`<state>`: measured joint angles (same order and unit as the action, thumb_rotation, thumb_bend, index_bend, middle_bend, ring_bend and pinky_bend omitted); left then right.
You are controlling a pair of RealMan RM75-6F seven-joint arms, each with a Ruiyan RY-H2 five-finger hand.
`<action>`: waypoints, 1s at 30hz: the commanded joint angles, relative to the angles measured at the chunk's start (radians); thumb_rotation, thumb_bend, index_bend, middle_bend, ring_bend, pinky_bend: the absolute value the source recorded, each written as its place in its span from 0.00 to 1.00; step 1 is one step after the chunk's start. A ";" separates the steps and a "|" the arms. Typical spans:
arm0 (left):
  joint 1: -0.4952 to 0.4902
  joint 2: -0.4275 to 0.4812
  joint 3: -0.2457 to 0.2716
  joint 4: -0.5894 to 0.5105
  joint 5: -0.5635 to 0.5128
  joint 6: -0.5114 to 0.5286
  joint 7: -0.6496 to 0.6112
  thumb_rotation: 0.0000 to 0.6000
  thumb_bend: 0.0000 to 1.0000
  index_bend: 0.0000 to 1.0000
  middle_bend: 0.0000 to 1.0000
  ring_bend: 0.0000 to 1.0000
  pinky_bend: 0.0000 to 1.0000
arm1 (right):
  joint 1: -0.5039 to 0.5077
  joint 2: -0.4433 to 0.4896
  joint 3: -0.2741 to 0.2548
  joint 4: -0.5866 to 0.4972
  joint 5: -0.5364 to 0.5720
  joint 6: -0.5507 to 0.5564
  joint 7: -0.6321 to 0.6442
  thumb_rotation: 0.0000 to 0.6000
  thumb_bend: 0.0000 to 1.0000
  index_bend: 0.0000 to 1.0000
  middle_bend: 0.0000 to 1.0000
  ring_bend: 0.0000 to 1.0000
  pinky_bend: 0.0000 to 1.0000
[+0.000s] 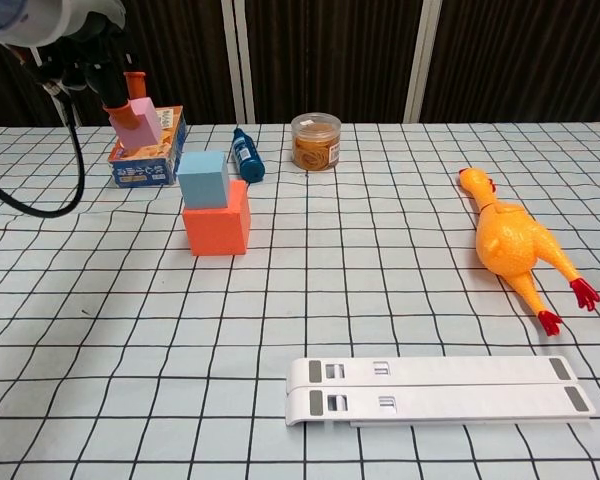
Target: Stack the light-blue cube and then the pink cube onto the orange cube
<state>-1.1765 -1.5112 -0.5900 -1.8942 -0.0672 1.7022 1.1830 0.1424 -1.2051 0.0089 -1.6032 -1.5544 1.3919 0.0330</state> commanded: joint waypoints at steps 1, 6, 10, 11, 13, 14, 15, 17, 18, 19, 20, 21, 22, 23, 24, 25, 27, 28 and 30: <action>-0.026 -0.043 0.006 0.065 0.002 -0.005 0.006 1.00 0.37 0.44 1.00 0.80 0.82 | 0.000 -0.001 0.001 0.001 0.000 0.000 0.000 1.00 0.16 0.10 0.07 0.12 0.22; -0.048 -0.080 0.011 0.140 0.016 -0.038 0.014 1.00 0.37 0.44 1.00 0.80 0.82 | 0.001 -0.003 0.001 0.005 0.006 -0.004 -0.002 1.00 0.16 0.10 0.07 0.12 0.22; -0.062 -0.102 0.009 0.174 0.030 -0.050 0.016 1.00 0.37 0.44 1.00 0.80 0.82 | 0.004 -0.007 0.002 0.010 0.010 -0.012 -0.004 1.00 0.16 0.10 0.07 0.12 0.22; -0.065 -0.107 0.007 0.182 0.031 -0.052 0.018 1.00 0.37 0.44 1.00 0.80 0.82 | 0.004 -0.008 0.001 0.011 0.011 -0.014 -0.005 1.00 0.16 0.10 0.07 0.12 0.22; -0.069 -0.116 0.002 0.196 0.033 -0.055 0.016 1.00 0.37 0.44 1.00 0.80 0.82 | 0.006 -0.010 0.001 0.013 0.012 -0.017 -0.008 1.00 0.16 0.10 0.07 0.12 0.22; -0.070 -0.119 0.000 0.200 0.034 -0.057 0.016 1.00 0.37 0.44 1.00 0.80 0.82 | 0.006 -0.010 0.001 0.013 0.012 -0.017 -0.009 1.00 0.16 0.10 0.07 0.12 0.22; -0.071 -0.122 -0.003 0.204 0.034 -0.059 0.016 1.00 0.37 0.44 1.00 0.80 0.82 | 0.006 -0.011 0.001 0.012 0.012 -0.017 -0.009 1.00 0.16 0.10 0.07 0.12 0.22; -0.075 -0.128 -0.005 0.212 0.035 -0.061 0.019 1.00 0.37 0.44 1.00 0.80 0.82 | 0.006 -0.011 0.001 0.012 0.012 -0.016 -0.010 1.00 0.16 0.10 0.07 0.12 0.22; -0.076 -0.131 -0.007 0.214 0.034 -0.060 0.022 1.00 0.37 0.44 1.00 0.80 0.82 | 0.006 -0.011 0.002 0.012 0.012 -0.016 -0.010 1.00 0.16 0.10 0.07 0.12 0.22; -0.078 -0.133 -0.010 0.215 0.032 -0.060 0.025 1.00 0.37 0.44 1.00 0.80 0.82 | 0.006 -0.011 0.002 0.012 0.012 -0.015 -0.010 1.00 0.16 0.10 0.07 0.12 0.22; -0.079 -0.136 -0.012 0.217 0.032 -0.059 0.026 1.00 0.37 0.44 1.00 0.80 0.82 | 0.006 -0.011 0.002 0.012 0.013 -0.015 -0.011 1.00 0.16 0.10 0.07 0.12 0.22; -0.080 -0.138 -0.013 0.218 0.033 -0.057 0.027 1.00 0.37 0.45 1.00 0.80 0.82 | 0.006 -0.011 0.002 0.012 0.013 -0.015 -0.011 1.00 0.16 0.10 0.07 0.12 0.22; -0.081 -0.140 -0.015 0.220 0.032 -0.056 0.029 1.00 0.37 0.45 1.00 0.80 0.82 | 0.006 -0.011 0.002 0.012 0.013 -0.015 -0.011 1.00 0.16 0.10 0.07 0.12 0.22; -0.083 -0.143 -0.016 0.223 0.031 -0.054 0.031 1.00 0.37 0.45 1.00 0.80 0.82 | 0.006 -0.011 0.002 0.012 0.013 -0.015 -0.011 1.00 0.16 0.10 0.07 0.12 0.22; -0.084 -0.145 -0.017 0.226 0.031 -0.053 0.032 1.00 0.37 0.45 1.00 0.80 0.82 | 0.006 -0.011 0.002 0.012 0.012 -0.015 -0.010 1.00 0.16 0.10 0.07 0.12 0.22; -0.085 -0.149 -0.017 0.231 0.033 -0.052 0.033 1.00 0.37 0.45 1.00 0.80 0.82 | 0.005 -0.011 0.002 0.012 0.012 -0.015 -0.010 1.00 0.16 0.10 0.07 0.12 0.22; -0.086 -0.156 -0.018 0.239 0.033 -0.052 0.035 1.00 0.37 0.45 1.00 0.80 0.82 | 0.005 -0.011 0.001 0.012 0.011 -0.014 -0.010 1.00 0.16 0.10 0.07 0.12 0.22; -0.087 -0.160 -0.018 0.244 0.032 -0.053 0.036 1.00 0.37 0.45 1.00 0.80 0.82 | 0.005 -0.010 0.001 0.012 0.011 -0.013 -0.009 1.00 0.16 0.10 0.07 0.12 0.22; -0.089 -0.168 -0.018 0.254 0.035 -0.056 0.038 1.00 0.37 0.45 1.00 0.80 0.82 | 0.005 -0.010 0.002 0.012 0.011 -0.012 -0.008 1.00 0.16 0.10 0.07 0.12 0.22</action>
<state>-1.2644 -1.6774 -0.6078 -1.6420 -0.0332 1.6477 1.2197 0.1469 -1.2153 0.0107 -1.5908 -1.5434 1.3803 0.0252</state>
